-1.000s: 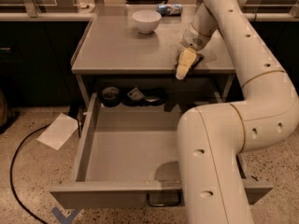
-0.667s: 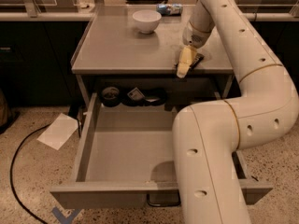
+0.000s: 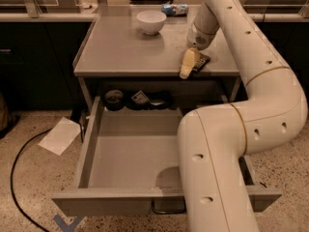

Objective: Place rxbar chocolate into top drawer

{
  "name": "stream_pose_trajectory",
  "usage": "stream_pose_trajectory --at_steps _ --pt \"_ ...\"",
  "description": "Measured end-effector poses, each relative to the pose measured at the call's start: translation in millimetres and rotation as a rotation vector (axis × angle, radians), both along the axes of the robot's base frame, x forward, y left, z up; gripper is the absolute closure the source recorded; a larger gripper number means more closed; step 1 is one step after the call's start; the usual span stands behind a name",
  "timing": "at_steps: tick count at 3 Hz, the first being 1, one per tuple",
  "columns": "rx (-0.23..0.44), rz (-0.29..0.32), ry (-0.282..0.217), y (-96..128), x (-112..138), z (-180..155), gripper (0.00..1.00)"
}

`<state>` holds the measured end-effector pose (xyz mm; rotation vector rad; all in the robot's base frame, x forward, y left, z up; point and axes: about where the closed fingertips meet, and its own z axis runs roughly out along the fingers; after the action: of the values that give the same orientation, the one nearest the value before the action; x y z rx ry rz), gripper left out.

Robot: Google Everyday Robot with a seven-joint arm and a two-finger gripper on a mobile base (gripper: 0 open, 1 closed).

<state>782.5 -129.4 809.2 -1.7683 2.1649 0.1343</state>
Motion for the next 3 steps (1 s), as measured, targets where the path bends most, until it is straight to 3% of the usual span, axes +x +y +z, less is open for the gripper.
stream_pose_trajectory --at_steps 3 --pt "0.002 0.0 -0.003 -0.4 -2.2 5.4 0.88"
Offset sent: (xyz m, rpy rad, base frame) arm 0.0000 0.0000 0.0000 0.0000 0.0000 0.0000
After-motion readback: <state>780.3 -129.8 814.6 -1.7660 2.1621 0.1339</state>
